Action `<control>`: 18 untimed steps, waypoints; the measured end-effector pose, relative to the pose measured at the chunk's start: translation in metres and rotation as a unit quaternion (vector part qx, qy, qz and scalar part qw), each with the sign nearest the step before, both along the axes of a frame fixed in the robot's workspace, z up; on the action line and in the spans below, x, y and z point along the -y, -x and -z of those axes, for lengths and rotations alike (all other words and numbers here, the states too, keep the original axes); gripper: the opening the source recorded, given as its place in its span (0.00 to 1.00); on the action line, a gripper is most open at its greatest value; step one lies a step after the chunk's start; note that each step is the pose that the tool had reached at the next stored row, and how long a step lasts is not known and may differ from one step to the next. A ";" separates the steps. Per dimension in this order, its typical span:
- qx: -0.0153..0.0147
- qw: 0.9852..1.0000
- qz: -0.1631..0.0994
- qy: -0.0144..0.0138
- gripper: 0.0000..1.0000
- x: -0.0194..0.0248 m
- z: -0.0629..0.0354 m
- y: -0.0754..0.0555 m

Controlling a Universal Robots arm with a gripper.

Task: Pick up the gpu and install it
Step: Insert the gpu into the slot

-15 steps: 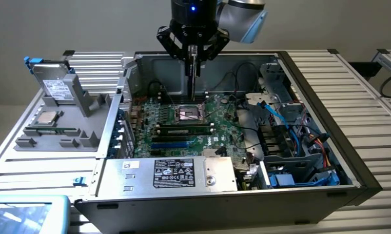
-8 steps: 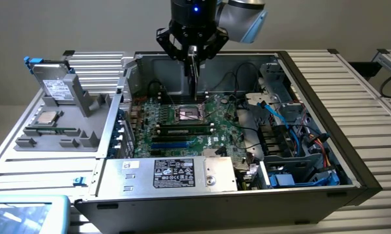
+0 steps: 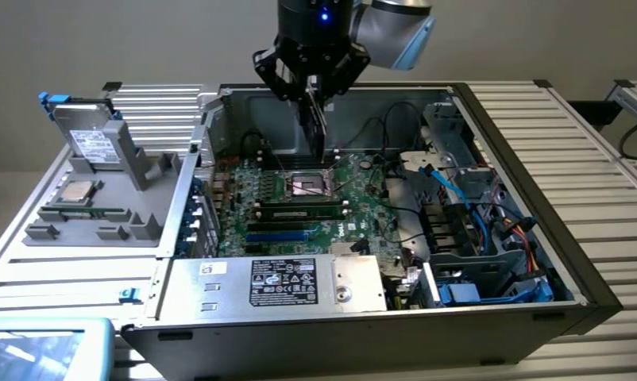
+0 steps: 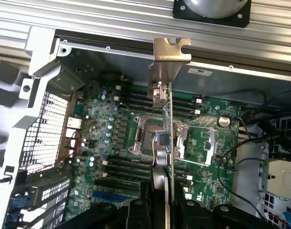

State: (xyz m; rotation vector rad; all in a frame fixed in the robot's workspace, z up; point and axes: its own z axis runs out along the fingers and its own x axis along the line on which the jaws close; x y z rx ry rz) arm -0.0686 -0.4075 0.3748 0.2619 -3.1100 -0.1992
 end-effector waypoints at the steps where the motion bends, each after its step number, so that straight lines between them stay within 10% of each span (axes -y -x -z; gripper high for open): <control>1: 0.000 1.000 -0.009 0.000 0.29 0.0000 0.0000 0.000; 10: 0.000 0.996 -0.091 0.000 0.29 0.0000 0.0008 0.000; 18: 0.000 0.987 -0.163 0.000 0.29 0.0000 0.0026 0.000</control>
